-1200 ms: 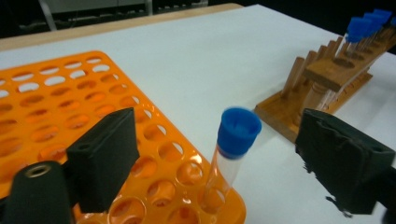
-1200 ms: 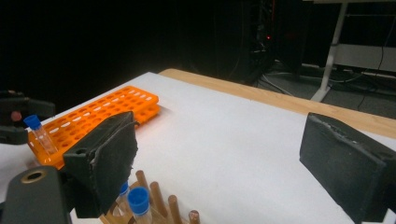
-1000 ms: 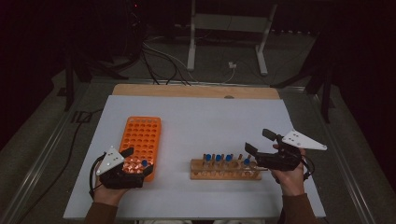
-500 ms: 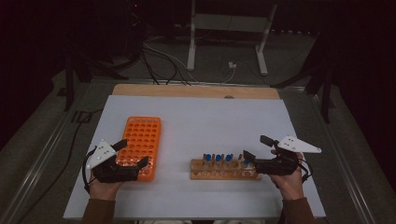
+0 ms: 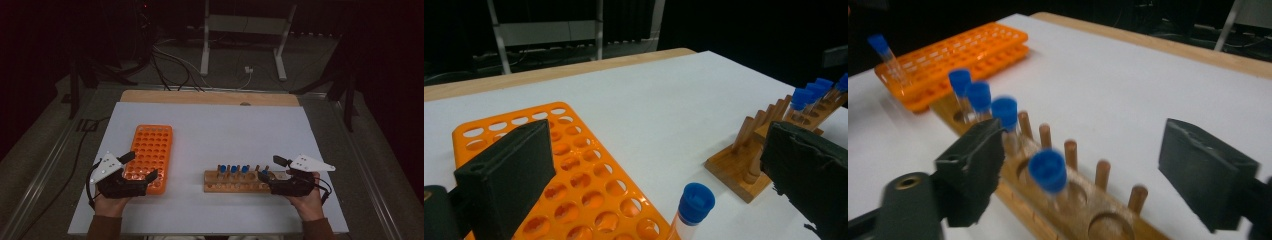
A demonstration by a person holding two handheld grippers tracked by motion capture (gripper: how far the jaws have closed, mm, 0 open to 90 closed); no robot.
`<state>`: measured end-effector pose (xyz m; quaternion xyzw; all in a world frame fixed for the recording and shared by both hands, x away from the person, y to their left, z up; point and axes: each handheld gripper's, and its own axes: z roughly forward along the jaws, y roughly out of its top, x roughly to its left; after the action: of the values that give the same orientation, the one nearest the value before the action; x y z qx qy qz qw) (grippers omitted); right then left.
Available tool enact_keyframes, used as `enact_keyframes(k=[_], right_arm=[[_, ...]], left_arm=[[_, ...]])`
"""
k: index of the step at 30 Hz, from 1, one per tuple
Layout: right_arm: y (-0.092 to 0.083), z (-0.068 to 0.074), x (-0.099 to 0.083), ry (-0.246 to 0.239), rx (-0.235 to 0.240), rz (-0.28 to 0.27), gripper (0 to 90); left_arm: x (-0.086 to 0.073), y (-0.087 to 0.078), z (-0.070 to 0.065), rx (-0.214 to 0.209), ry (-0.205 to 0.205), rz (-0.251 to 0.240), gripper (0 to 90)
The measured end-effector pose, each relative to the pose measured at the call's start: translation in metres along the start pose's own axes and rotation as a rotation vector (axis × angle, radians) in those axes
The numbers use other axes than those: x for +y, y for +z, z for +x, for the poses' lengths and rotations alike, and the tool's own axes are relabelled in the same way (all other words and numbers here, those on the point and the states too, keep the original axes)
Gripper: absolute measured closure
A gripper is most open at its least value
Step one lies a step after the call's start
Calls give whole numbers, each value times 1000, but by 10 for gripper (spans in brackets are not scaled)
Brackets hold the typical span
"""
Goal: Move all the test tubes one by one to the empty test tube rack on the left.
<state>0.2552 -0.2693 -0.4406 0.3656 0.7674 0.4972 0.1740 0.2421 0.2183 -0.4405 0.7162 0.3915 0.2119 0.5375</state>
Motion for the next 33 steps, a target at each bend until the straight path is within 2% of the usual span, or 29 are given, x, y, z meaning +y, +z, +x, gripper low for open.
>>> enact_keyframes(k=[2, 8, 10, 14, 22, 33], right_arm=[[0, 0, -5, -3, 7, 7, 259], [-1, 1, -16, -25, 45, 30, 489], [0, 2, -17, -37, 44, 40, 551], [3, 4, -19, -56, 53, 51, 637], [7, 6, -19, -94, 38, 59, 756], [5, 7, -15, -114, 17, 59, 769]], left_arm=[[0, 1, -1, 1, 0, 4, 14], [-1, 2, -1, 4, -3, 7, 14], [-1, 2, 0, 5, -6, 8, 14], [-2, 2, 0, 5, -7, 7, 15], [-2, 3, -1, 2, -2, 12, 14], [-2, 3, -2, -4, 3, 14, 14]])
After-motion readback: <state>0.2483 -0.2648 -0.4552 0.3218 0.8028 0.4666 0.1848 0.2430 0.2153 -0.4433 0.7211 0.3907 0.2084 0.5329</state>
